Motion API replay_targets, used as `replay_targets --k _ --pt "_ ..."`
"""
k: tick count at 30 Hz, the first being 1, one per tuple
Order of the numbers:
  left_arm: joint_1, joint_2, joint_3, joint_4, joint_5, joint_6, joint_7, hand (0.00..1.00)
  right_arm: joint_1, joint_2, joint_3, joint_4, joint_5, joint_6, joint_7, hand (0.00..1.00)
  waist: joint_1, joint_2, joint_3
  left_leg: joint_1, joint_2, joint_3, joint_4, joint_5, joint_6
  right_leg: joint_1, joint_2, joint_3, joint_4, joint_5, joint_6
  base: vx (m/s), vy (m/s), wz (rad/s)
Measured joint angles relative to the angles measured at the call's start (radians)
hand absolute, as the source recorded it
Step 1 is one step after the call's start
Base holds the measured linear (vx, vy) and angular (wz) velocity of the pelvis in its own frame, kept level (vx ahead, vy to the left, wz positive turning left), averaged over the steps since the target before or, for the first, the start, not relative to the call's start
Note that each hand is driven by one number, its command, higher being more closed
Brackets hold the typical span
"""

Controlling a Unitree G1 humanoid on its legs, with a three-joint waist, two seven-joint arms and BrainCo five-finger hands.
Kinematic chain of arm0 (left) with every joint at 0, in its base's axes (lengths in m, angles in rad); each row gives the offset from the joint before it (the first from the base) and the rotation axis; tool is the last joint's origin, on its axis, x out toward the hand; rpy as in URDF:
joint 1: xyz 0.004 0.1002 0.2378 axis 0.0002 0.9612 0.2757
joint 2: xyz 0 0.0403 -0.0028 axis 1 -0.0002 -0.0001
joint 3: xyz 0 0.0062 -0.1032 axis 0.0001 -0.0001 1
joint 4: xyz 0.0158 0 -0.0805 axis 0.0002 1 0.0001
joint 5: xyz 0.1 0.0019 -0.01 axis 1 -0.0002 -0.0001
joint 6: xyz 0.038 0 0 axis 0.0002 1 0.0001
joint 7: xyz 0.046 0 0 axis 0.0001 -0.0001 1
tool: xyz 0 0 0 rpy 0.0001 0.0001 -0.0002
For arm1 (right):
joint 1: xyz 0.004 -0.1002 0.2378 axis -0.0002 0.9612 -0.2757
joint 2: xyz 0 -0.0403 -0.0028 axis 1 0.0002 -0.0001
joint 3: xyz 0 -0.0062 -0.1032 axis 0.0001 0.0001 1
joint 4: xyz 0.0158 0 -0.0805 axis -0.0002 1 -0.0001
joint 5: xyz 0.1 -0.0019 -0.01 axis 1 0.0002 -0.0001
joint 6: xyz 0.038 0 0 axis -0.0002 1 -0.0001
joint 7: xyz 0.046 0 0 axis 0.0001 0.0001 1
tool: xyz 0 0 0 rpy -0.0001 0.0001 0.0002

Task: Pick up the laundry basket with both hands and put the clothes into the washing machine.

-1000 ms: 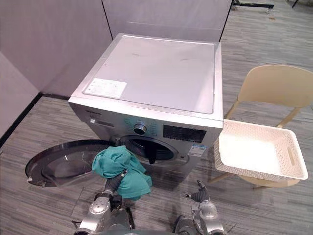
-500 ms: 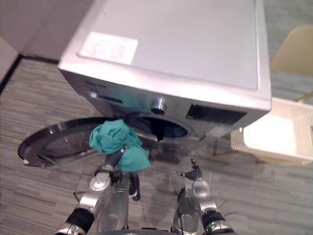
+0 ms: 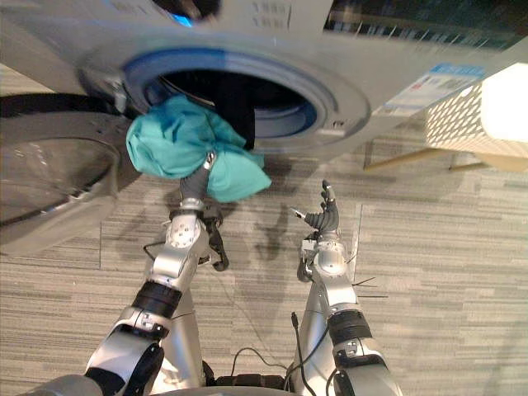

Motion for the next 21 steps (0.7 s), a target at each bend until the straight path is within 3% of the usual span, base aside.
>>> replay_targets --k 3,12,15,21 --pt "-0.102 0.011 0.029 -0.02 -0.001 0.0 0.036 1.0 0.006 0.011 -0.009 -0.085 0.0 -0.012 -0.003 0.0 -0.013 -0.005 0.003 -0.077 0.017 -0.01 0.04 0.0 0.001 -0.08 0.014 0.011 0.039 0.0 -0.001 -0.02 -0.077 -0.16" --pt "-0.579 0.181 0.066 0.068 0.001 0.005 0.112 1.0 0.028 0.048 -0.019 -0.269 -0.003 -0.067 0.018 0.0 -0.067 -0.043 0.023 -0.24 0.033 -0.04 0.091 0.004 0.008 -0.235 0.029 0.008 0.086 0.003 -0.006 0.02 -0.044 -0.08" --pt "-0.664 0.221 0.067 0.11 0.019 0.013 0.141 1.0 0.027 0.062 -0.018 -0.295 -0.004 -0.088 0.027 0.0 -0.075 -0.062 0.032 -0.265 0.033 -0.046 0.097 0.004 0.008 -0.255 0.033 0.002 0.09 0.003 -0.006 0.04 -0.029 -0.02" --pt "-0.764 0.317 0.065 0.18 0.06 0.025 0.15 1.0 0.035 0.061 -0.018 -0.338 -0.001 -0.123 0.056 0.0 -0.081 -0.073 0.044 -0.312 0.033 -0.051 0.105 0.005 0.008 -0.301 0.034 0.003 0.102 0.003 -0.006 0.01 -0.009 0.0"
